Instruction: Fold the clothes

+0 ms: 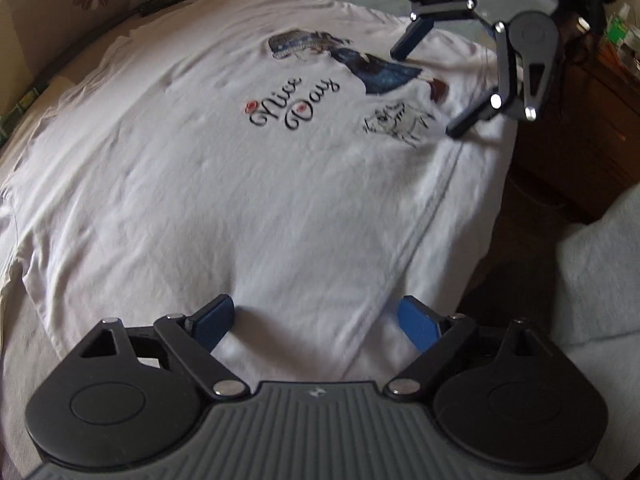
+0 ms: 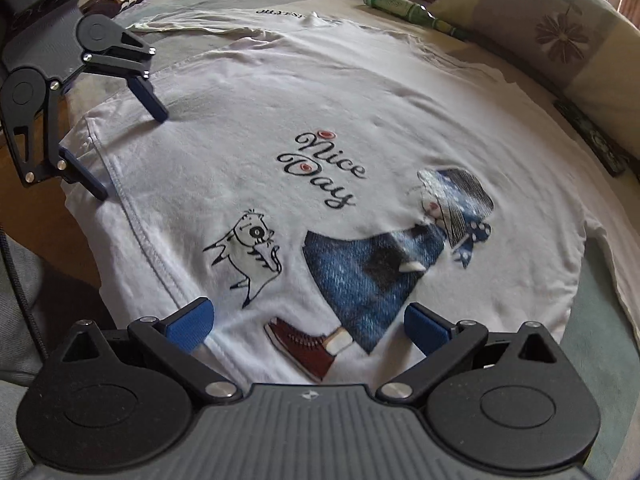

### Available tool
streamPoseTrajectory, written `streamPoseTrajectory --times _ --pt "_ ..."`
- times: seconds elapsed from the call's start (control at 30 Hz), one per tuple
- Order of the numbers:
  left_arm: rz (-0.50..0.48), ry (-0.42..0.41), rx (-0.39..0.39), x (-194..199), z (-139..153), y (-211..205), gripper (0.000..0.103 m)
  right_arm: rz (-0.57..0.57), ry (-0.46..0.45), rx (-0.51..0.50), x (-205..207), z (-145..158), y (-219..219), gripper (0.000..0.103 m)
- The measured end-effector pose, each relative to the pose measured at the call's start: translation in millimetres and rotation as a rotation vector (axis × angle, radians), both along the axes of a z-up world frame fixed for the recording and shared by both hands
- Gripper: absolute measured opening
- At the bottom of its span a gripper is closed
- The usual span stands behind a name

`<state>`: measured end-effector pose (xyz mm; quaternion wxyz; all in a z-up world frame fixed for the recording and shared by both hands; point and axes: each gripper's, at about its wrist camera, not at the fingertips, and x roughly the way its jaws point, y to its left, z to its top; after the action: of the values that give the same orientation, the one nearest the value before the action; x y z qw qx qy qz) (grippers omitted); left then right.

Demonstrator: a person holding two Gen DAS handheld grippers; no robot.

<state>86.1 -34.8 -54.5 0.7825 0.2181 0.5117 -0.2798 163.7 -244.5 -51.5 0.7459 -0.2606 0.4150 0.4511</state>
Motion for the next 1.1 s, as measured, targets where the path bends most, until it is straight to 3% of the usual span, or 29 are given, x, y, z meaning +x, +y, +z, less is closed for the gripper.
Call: streamPoseTrajectory --times 0.13,0.27,0.37,0.53,0.67,0.77,0.9,1.03,1.1 --pt "-0.033 0.065 0.042 -12 6 12 0.089 0.08 0.035 -0.064 -4 5 1 0.103" --pt "-0.031 0.025 0.005 3 14 8 0.089 0.182 0.027 0.029 -13 15 23 0.103" --pt "-0.024 0.019 0.013 12 6 8 0.089 0.26 0.039 0.036 -17 11 47 0.103" --pt "-0.045 0.051 0.043 -3 2 29 0.09 0.321 0.011 -0.038 -15 -1 27 0.103" --pt "-0.034 0.097 0.114 -9 4 44 0.09 0.351 0.005 -0.14 -14 0 7 0.103" --pt "0.002 0.065 0.12 3 18 46 0.089 0.305 -0.001 -0.136 -4 11 7 0.103" --pt "0.088 -0.048 0.083 43 36 41 0.089 0.171 -0.018 -0.057 28 23 30 0.103" --pt "0.212 -0.145 0.023 95 35 40 0.089 0.027 -0.046 0.014 64 20 57 0.103" --pt "0.255 -0.175 0.008 116 29 35 0.089 -0.054 -0.06 -0.022 79 9 69 0.103"
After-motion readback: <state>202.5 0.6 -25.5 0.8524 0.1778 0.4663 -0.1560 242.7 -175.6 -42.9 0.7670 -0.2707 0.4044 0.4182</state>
